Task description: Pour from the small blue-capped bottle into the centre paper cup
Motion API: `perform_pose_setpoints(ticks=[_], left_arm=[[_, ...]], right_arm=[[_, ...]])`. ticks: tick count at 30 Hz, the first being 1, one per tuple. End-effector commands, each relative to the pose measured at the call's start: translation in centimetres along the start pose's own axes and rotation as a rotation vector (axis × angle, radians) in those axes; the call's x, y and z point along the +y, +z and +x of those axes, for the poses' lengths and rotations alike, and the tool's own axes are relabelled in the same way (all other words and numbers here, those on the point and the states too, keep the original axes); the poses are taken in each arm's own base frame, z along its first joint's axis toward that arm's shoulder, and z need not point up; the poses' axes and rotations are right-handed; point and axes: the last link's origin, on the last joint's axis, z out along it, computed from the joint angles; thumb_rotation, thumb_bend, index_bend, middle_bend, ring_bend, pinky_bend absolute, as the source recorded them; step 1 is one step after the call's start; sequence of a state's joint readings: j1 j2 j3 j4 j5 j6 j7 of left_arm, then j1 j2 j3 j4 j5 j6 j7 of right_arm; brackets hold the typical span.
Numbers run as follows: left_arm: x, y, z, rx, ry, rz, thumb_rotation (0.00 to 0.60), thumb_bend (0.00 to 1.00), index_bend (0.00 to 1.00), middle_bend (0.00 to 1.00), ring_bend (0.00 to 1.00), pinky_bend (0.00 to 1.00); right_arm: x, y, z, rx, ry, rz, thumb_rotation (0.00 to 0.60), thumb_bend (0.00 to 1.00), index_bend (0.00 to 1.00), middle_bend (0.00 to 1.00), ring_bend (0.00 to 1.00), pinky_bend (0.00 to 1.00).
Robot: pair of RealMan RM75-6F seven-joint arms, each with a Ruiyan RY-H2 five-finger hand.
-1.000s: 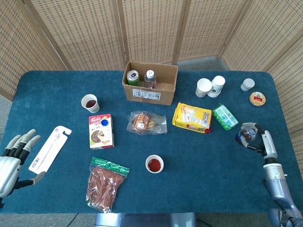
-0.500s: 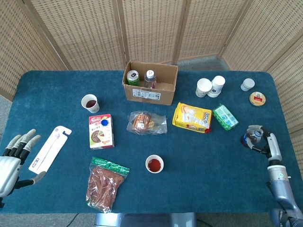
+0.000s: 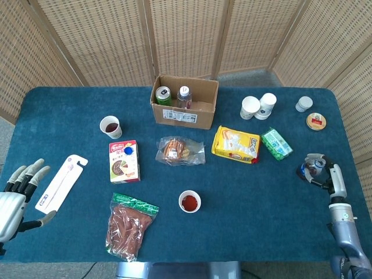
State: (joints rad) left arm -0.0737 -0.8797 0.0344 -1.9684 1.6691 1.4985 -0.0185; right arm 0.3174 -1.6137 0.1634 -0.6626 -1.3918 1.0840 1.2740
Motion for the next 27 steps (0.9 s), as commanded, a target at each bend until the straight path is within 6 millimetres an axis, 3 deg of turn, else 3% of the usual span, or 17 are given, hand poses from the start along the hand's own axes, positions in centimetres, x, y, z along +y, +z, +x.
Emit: perform_pose_setpoints(ticks=[1,11,18,23,27], left_arm=[[0.0,0.0,0.0,-0.001,0.000,0.000,0.600,0.25,0.00,0.00,0.00,0.00],[0.0,0.1,-0.1,-0.003,0.002,0.000,0.600,0.25,0.00,0.00,0.00,0.00],[0.1,0.1,-0.1,-0.005,0.003,0.000,0.600,0.25,0.00,0.00,0.00,0.00],[0.1,0.1,-0.1,-0.005,0.004,0.001,0.600,0.25,0.00,0.00,0.00,0.00],[0.1,0.1,-0.1,-0.005,0.004,0.000,0.600,0.25,0.00,0.00,0.00,0.00]], right_arm=[[0.1,0.1,-0.1,0.002,0.004,-0.002,0.600,0.94,0.49,0.60,0.26,0.77],[0.9,0.0,-0.1,0.002,0.025,-0.011,0.600,0.95,0.50,0.58,0.24,0.73],[1.3,-0.2,-0.1,-0.015,0.045,-0.010,0.600,0.94,0.48,0.52,0.17,0.58],[1.4,-0.3,-0.2,-0.026,0.053,0.004,0.600,0.92,0.41,0.45,0.12,0.46],[1.4,-0.4,-0.2,-0.038,0.059,0.010,0.600,0.88,0.34,0.33,0.06,0.35]])
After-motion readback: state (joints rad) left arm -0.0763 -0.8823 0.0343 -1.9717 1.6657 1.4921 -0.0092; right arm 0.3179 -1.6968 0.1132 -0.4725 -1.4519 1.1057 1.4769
